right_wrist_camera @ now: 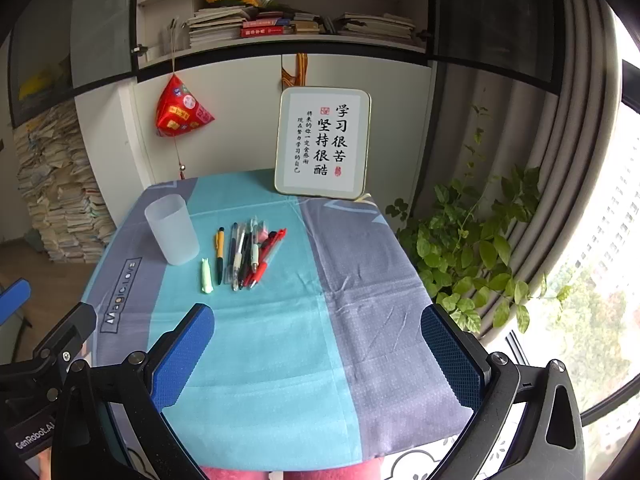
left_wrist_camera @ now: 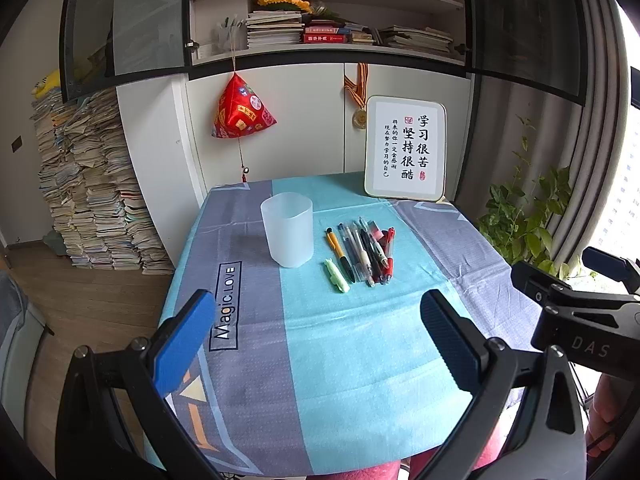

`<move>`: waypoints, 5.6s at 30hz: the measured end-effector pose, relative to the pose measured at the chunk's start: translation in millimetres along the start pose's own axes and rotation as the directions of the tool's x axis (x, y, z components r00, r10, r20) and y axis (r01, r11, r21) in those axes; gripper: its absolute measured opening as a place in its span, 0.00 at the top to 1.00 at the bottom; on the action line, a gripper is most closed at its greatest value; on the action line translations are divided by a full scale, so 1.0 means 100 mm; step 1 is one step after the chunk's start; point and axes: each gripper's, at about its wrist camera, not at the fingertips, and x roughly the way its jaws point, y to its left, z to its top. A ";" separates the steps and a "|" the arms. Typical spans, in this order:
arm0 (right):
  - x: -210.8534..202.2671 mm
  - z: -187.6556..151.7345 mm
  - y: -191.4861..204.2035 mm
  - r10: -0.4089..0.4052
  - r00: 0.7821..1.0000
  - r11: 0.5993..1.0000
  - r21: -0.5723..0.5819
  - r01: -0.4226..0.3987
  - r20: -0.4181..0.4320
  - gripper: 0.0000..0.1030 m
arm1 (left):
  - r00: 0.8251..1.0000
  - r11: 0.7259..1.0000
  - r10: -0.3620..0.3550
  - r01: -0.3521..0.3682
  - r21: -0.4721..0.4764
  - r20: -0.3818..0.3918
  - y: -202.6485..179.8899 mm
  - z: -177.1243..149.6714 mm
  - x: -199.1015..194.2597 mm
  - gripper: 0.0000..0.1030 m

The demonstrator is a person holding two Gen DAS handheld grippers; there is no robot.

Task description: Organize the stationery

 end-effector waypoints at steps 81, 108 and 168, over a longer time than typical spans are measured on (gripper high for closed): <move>3.24 0.92 0.40 0.104 0.836 0.992 0.122 -0.044 -0.539 0.84 | 0.994 0.980 -0.099 0.106 0.168 -0.050 0.34 -0.05 1.97 0.27; 1.55 1.31 0.63 0.279 0.942 0.952 -0.071 -0.296 -0.187 0.86 | 0.980 0.968 -0.191 0.179 0.174 0.052 0.33 -0.02 1.74 0.28; 2.58 0.61 0.49 0.311 0.873 0.950 0.091 -0.299 -0.375 0.75 | 0.974 0.971 -0.207 0.194 0.140 0.087 0.52 -0.11 1.72 0.27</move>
